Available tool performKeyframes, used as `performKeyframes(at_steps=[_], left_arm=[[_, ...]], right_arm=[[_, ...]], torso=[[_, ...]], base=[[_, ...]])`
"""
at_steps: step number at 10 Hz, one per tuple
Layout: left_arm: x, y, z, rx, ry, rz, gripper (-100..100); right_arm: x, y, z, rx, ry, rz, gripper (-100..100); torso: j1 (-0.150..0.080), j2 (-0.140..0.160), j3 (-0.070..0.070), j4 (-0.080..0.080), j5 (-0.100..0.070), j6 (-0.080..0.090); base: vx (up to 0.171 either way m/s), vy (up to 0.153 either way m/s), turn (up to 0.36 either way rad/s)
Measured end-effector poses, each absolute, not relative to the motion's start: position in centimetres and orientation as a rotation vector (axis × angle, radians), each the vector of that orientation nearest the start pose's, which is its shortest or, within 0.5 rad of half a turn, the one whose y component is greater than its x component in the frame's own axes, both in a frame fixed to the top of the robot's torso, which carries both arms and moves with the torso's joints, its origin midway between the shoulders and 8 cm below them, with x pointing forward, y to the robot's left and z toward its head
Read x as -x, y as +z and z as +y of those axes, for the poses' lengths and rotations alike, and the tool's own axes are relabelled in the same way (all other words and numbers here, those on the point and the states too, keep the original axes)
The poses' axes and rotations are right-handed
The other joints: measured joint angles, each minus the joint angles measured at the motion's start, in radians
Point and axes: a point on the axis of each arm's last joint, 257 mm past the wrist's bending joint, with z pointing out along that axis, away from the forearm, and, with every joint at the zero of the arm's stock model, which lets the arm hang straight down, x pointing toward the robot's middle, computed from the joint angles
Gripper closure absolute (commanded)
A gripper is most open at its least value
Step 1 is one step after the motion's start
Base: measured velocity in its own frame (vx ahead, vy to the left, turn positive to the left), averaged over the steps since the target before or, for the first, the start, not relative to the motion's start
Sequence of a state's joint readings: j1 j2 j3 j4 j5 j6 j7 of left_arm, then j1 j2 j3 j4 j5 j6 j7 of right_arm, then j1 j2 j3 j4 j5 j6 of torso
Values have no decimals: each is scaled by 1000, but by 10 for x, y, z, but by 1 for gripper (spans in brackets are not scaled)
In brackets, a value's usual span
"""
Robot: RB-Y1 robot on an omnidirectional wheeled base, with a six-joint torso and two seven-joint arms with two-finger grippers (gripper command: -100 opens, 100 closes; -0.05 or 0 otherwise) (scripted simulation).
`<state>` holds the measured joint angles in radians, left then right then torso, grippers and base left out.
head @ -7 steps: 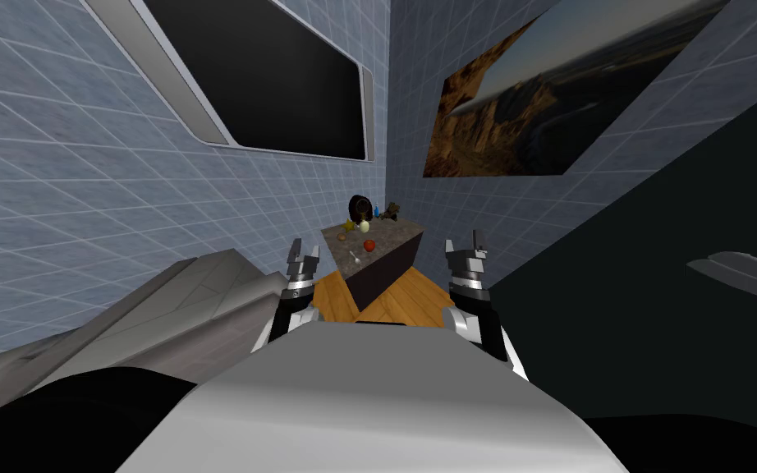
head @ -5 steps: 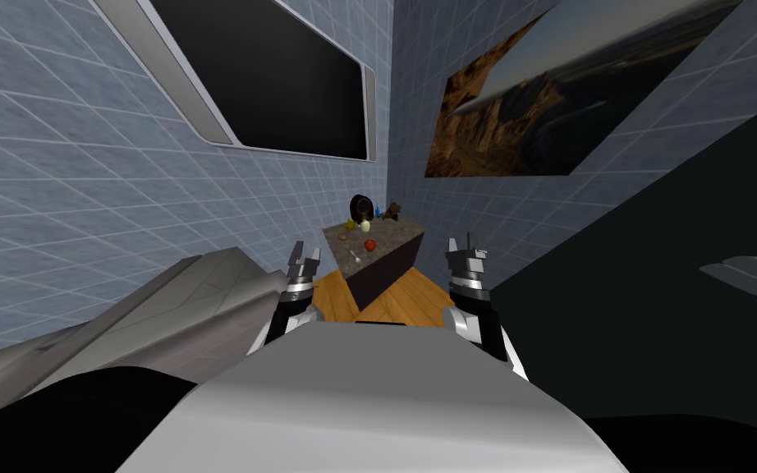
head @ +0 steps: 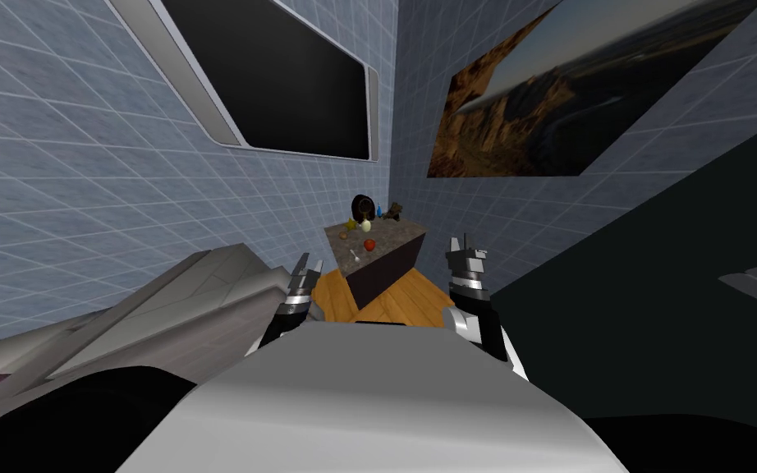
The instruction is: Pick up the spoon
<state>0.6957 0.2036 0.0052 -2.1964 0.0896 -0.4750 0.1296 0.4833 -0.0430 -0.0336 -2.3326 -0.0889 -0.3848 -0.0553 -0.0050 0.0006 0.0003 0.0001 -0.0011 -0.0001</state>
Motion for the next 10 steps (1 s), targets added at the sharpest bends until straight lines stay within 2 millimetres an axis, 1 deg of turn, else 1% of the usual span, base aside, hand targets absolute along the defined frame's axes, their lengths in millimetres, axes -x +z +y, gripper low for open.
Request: performKeyframes(at_steps=[1, 2, 3, 4, 5, 6, 8, 9, 10], left_arm=[[-332, -91, 306, 900, -1314, 901, -100], [-327, -106, 311, 933, -1302, 932, -100], [-323, -114, 312, 950, -1296, 947, -100], [-318, -126, 316, 982, -1283, 976, -100], [-309, -145, 318, 1023, -1266, 1014, -100], [-304, -154, 320, 1048, -1251, 1035, -100], [-289, -180, 329, 1112, -1212, 1091, -100], [-279, -195, 335, 1149, -1189, 1122, -100], [-273, -202, 341, 1171, -1171, 1142, -100]], right_arm=[[-351, 32, -294, -737, 1376, 610, 0], [-351, 32, -294, -737, 1376, 610, 0], [-351, 32, -294, -737, 1376, 610, 0], [-351, 32, -294, -737, 1376, 610, 0], [-351, 32, -294, -737, 1376, 610, 0], [-351, 32, -294, -737, 1376, 610, 0], [-351, 32, -294, -737, 1376, 610, 0], [-351, 32, -294, -737, 1376, 610, 0], [-351, 32, -294, -737, 1376, 610, 0]], torso=[[1, -1, 0, 0, 0, 0], [2, -1, -1, 0, 0, 0], [3, -1, -1, 0, 1, 0], [3, -2, -1, 0, 1, 0], [1, -2, -1, 0, 0, 0], [1, -2, -1, 0, 0, 0], [2, -2, -1, 0, 0, 0], [1, -2, -1, 0, 0, 0], [2, -3, -1, 0, 0, 0]], base=[[16, -40, 7], [17, -28, 16], [20, -38, 10], [32, -72, 6], [25, -59, 9], [29, -60, -17], [28, -52, -22], [33, -45, -13], [55, -57, -52]])
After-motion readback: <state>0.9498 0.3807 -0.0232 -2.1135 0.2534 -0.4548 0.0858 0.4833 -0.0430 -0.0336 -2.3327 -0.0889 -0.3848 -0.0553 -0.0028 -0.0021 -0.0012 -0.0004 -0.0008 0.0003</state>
